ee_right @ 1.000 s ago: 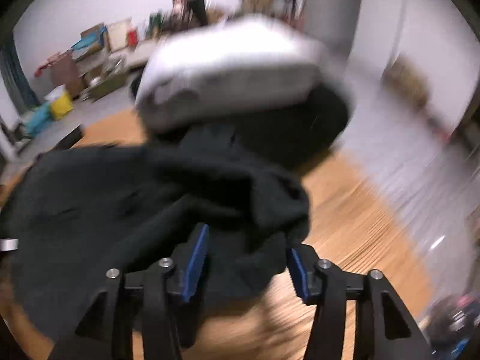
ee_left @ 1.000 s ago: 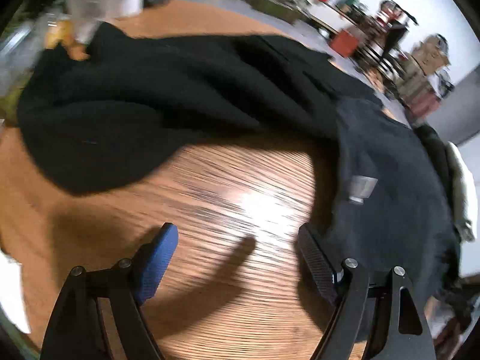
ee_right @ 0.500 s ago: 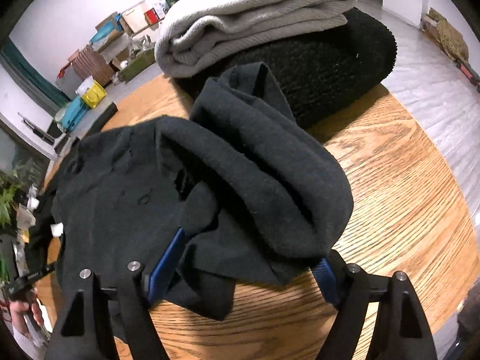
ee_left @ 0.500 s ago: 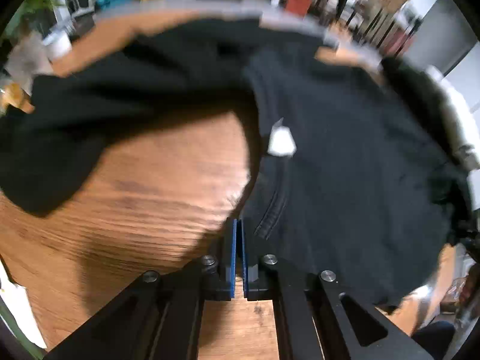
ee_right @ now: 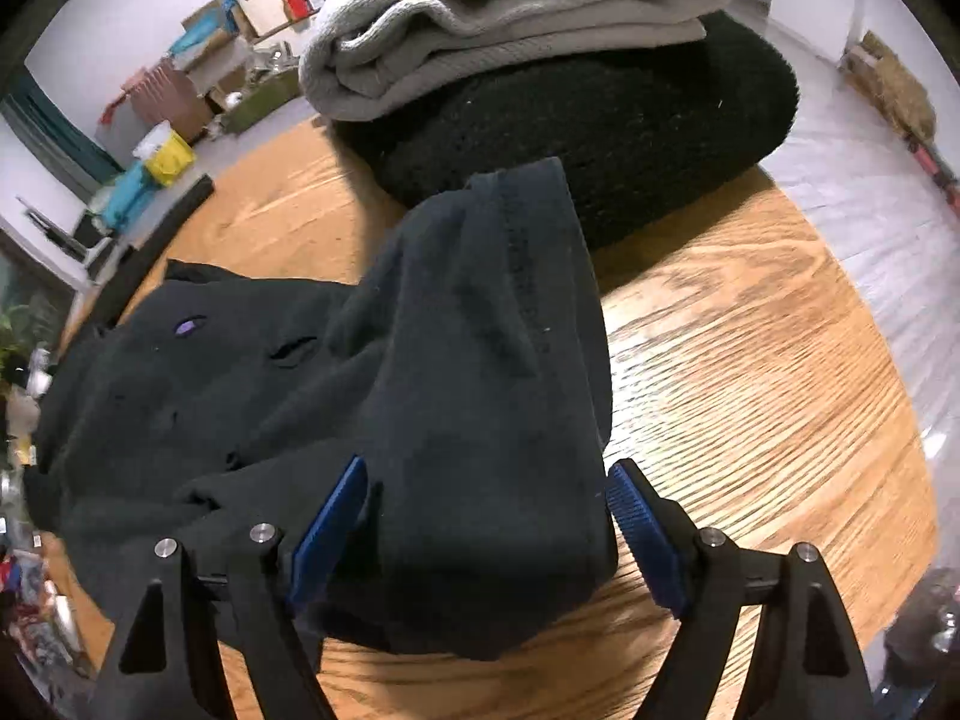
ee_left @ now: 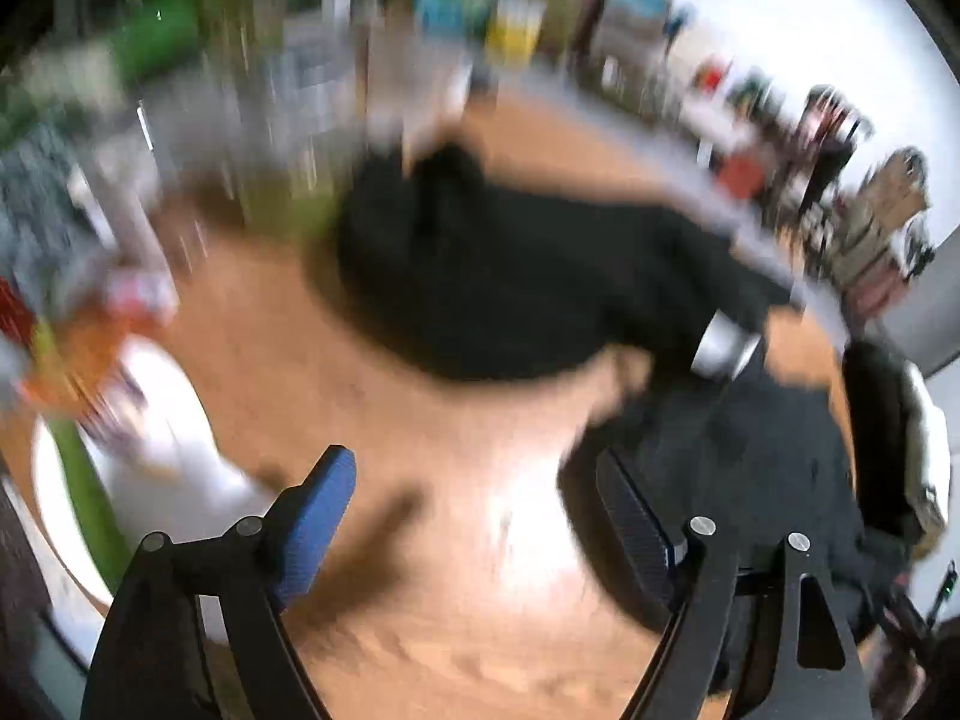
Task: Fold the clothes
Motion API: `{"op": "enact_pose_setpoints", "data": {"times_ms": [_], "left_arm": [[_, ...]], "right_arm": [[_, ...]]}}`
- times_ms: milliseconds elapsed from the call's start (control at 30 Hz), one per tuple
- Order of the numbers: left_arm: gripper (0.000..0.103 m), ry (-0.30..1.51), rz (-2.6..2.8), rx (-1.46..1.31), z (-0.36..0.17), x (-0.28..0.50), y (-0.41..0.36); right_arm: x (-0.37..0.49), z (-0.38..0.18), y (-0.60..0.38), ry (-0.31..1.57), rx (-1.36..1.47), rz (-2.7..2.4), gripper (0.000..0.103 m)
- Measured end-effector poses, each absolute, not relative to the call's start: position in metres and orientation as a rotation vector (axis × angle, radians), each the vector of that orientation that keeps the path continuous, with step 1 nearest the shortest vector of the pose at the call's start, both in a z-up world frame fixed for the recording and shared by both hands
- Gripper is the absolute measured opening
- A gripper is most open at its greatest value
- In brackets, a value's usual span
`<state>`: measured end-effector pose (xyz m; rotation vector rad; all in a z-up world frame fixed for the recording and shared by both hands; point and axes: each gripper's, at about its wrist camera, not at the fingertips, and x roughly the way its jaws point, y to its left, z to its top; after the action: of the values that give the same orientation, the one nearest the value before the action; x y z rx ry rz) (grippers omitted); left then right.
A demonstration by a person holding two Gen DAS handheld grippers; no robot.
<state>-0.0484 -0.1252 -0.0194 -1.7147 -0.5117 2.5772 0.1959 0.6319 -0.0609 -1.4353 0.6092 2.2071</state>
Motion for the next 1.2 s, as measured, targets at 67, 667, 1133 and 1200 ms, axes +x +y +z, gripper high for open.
{"op": "enact_pose_setpoints", "data": {"times_ms": [67,667,1133,1200], "left_arm": [[0.083,-0.490,2.456,-1.818,-0.040,-0.052,-0.115],[0.083,-0.216,2.286,-1.872,-0.053,-0.047,-0.043],[0.082,-0.434,2.124,-1.953,-0.065,-0.016,-0.075],[0.082,-0.345,2.095,-1.971,-0.072,-0.011,-0.064]], "right_arm": [[0.193,-0.055,0.628,0.592,-1.379,2.196,0.085],[0.187,-0.069,0.517,0.513,-1.914,2.514,0.082],[0.200,-0.086,0.511,0.628,-2.022,2.490,0.083],[0.200,-0.087,0.510,0.630,-2.023,2.480,0.070]]}}
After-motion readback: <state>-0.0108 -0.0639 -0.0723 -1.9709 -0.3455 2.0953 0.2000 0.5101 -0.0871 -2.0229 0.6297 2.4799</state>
